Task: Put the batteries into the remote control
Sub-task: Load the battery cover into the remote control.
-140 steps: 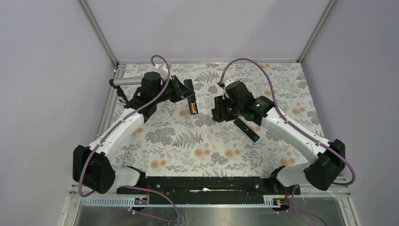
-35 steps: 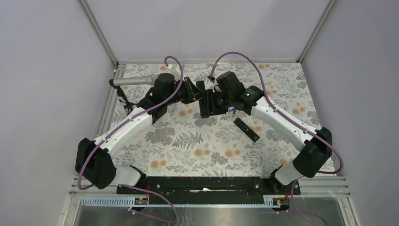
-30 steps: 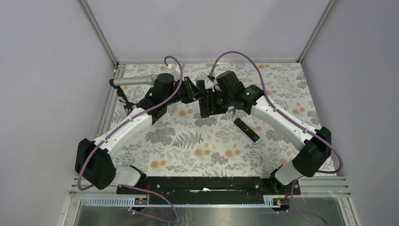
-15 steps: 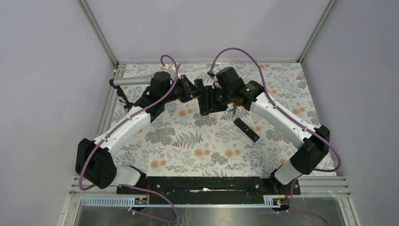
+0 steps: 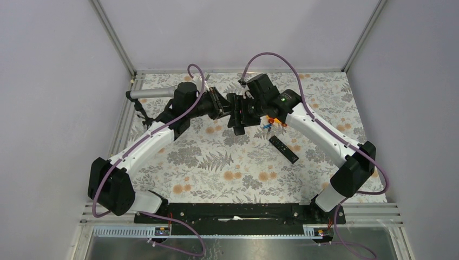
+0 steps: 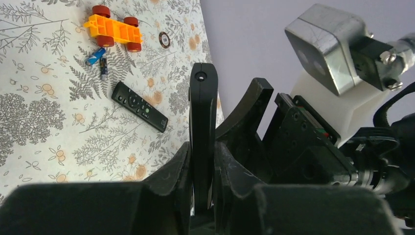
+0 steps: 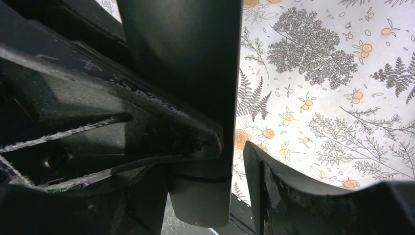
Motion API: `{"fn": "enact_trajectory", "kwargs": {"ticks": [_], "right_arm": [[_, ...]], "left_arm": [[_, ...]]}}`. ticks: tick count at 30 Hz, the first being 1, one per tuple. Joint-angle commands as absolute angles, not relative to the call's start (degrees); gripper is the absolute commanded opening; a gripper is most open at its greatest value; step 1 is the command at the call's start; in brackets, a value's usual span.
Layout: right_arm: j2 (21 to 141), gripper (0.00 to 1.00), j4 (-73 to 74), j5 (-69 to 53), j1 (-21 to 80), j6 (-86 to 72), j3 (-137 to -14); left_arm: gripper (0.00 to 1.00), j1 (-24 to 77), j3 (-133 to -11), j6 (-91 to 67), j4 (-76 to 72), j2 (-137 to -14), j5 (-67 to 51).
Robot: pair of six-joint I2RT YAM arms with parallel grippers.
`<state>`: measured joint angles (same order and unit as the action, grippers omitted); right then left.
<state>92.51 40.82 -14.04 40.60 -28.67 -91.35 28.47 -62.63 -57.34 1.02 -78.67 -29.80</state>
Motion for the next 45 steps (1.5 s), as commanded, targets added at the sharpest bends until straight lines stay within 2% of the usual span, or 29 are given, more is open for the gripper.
{"fn": "enact_trajectory", "kwargs": {"ticks": [1, 7, 13, 22, 34, 45], "right_arm": [[92.99, 0.63, 38.65, -11.37, 39.39, -29.79, -93.43], [91.97, 0.66, 38.35, -12.40, 38.85, -30.95, -93.27], [89.10, 0.83, 33.70, -16.13, 37.74, -34.09, -91.38], [82.97, 0.94, 22.79, -22.99, 35.01, -42.33, -84.82], [70.80, 0.95, 2.10, -18.95, 34.18, -57.92, -66.30], [69.91, 0.88, -5.46, -17.26, 34.19, -61.88, -62.61]], "left_arm": [[0.00, 27.99, -65.43, -60.62, -3.73, -77.81, -35.20], [0.00, 26.24, -64.92, -62.87, -4.78, -77.70, -35.73], [0.00, 24.94, -63.86, -65.77, -7.16, -77.71, -37.04], [0.00, 23.50, -62.10, -71.71, -13.03, -77.67, -38.26], [0.00, 22.94, -61.73, -80.63, -19.05, -78.09, -35.95], [0.00, 22.94, -60.73, -86.50, -21.52, -77.16, -33.64]]}}
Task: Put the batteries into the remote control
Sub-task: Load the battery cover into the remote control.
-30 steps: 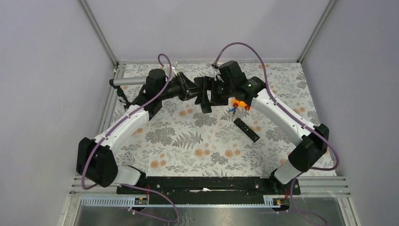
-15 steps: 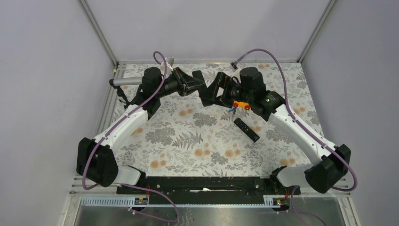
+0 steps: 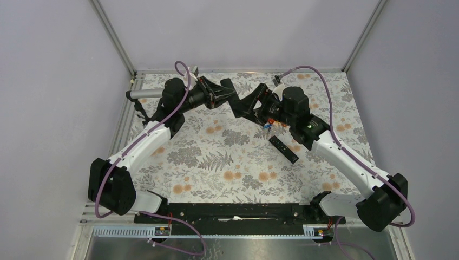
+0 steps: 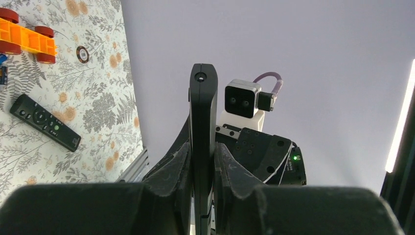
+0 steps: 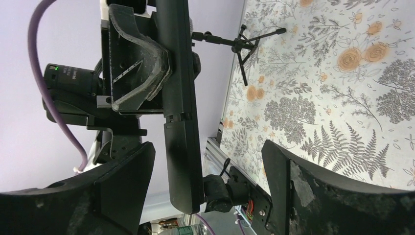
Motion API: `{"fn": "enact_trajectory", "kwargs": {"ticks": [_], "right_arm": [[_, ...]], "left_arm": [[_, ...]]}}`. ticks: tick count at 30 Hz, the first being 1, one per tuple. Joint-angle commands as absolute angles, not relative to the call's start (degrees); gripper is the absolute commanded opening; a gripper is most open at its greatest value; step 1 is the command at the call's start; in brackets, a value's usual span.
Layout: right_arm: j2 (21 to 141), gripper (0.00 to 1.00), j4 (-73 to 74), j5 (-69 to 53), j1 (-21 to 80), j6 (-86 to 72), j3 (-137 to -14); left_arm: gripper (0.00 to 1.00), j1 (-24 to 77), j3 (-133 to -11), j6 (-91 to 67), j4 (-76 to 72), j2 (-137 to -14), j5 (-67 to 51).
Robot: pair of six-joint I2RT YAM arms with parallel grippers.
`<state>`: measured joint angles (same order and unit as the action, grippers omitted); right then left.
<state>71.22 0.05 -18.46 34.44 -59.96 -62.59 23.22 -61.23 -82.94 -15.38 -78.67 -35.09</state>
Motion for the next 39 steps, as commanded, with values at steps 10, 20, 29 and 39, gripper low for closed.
{"fn": "enact_trajectory", "kwargs": {"ticks": [10, 20, 29, 39], "right_arm": [[72.04, 0.61, -10.30, -18.19, 34.19, -66.17, -58.80], [75.09, 0.57, -13.21, -16.72, 34.14, -65.39, -58.54], [78.61, 0.51, -14.67, -13.68, 34.17, -66.22, -59.53], [82.19, 0.34, -17.07, -13.27, 34.18, -67.17, -61.95]], "left_arm": [[0.00, 22.94, -59.14, -95.32, -26.65, -75.95, -32.96], [0.00, 23.02, -60.00, -98.77, -28.02, -75.00, -34.30], [0.00, 24.12, -59.29, -98.34, -27.13, -74.08, -34.37], [0.00, 25.49, -58.54, -99.18, -28.84, -74.82, -34.10]]}}
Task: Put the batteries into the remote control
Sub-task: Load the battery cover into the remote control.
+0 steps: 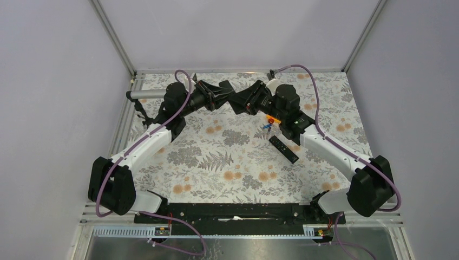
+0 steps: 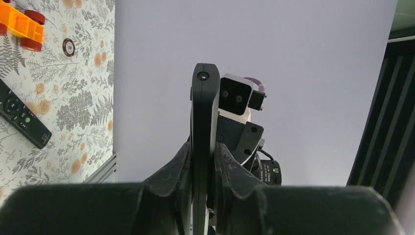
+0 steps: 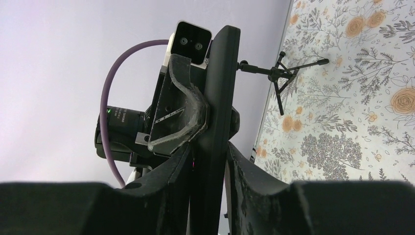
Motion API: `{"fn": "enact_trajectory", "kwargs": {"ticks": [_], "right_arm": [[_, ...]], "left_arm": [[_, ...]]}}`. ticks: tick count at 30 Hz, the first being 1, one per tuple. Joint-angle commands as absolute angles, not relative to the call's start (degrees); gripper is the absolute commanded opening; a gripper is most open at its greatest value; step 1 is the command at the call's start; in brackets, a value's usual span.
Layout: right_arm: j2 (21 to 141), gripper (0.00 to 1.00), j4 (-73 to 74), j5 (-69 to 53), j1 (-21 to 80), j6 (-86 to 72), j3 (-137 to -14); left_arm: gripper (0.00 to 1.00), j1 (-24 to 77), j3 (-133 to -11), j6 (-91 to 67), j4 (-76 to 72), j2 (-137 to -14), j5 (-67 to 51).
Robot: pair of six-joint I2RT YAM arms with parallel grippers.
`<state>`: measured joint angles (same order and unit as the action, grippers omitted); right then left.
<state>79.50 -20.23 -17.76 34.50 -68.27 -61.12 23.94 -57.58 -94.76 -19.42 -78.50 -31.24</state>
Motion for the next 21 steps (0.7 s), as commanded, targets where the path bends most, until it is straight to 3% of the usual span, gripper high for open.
{"fn": "enact_trajectory", "kwargs": {"ticks": [1, 3, 6, 13, 16, 21], "right_arm": [[82.18, 0.34, -17.10, -13.27, 34.17, -67.14, -62.04], [82.07, 0.34, -16.94, -13.55, 34.19, -67.03, -62.33], [81.41, 0.45, -17.29, -15.02, 34.14, -66.36, -62.64], [75.69, 0.88, -22.33, -21.47, 32.14, -64.87, -59.62], [72.19, 0.95, -25.04, -23.19, 31.73, -63.94, -57.44], [68.13, 0.97, -30.06, -23.33, 31.73, -64.43, -51.89]], "left_arm": [[0.00, 25.49, -58.57, -99.18, -28.91, -74.93, -34.20], [0.00, 25.42, -58.79, -98.51, -28.40, -74.97, -34.28], [0.00, 25.02, -58.71, -97.03, -26.96, -74.98, -34.27], [0.00, 23.06, -57.89, -89.07, -20.86, -74.38, -35.59], [0.00, 22.29, -56.92, -86.49, -20.59, -74.01, -36.04], [0.00, 22.02, -57.17, -83.09, -22.92, -74.40, -37.63]]}}
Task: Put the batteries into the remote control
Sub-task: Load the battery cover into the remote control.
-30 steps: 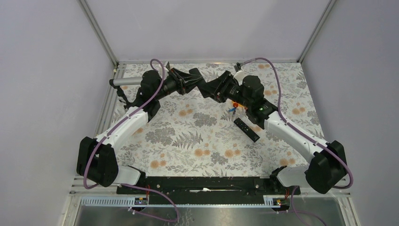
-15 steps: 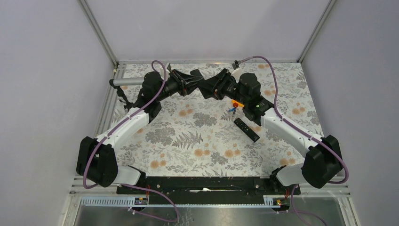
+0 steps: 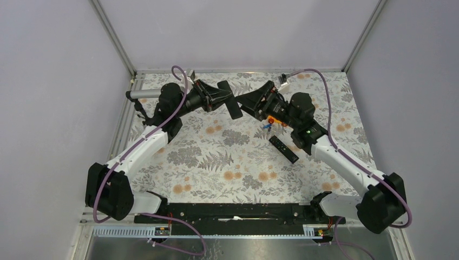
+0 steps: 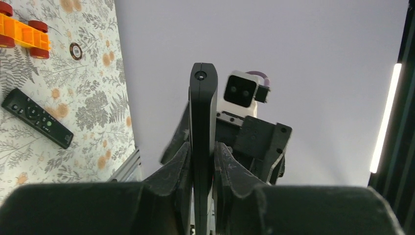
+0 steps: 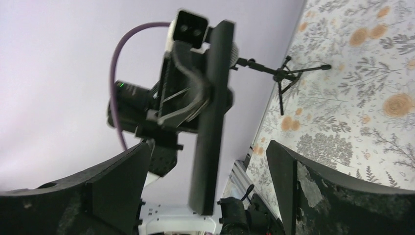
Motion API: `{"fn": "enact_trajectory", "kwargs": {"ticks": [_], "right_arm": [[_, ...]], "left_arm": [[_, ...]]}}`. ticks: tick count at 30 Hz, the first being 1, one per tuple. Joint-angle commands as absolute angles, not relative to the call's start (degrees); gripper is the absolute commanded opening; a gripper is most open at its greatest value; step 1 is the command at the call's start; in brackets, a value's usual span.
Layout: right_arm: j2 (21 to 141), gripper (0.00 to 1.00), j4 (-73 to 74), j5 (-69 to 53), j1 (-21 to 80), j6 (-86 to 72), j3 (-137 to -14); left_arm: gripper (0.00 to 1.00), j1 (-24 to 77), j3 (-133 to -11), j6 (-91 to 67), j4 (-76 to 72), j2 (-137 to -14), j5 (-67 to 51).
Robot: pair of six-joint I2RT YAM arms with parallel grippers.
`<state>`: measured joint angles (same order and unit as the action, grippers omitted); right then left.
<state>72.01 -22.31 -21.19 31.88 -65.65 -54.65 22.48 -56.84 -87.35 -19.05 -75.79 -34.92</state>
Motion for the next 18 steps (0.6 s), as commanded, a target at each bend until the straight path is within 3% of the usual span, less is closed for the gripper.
{"fn": "enact_trajectory", "kwargs": {"ticks": [1, 13, 18], "right_arm": [[67.82, 0.97, -30.99, -23.64, 31.73, -64.47, -51.07], [67.82, 0.89, -26.39, -33.23, 31.64, -50.39, -52.18], [72.71, 0.77, -27.35, -43.38, 31.64, -48.86, -55.23]], "left_arm": [[0.00, 22.06, -57.35, -82.16, -23.45, -74.44, -38.05], [0.00, 22.06, -58.96, -65.96, -25.44, -73.86, -47.28], [0.00, 22.14, -59.06, -63.44, -28.51, -74.01, -53.28]]}}
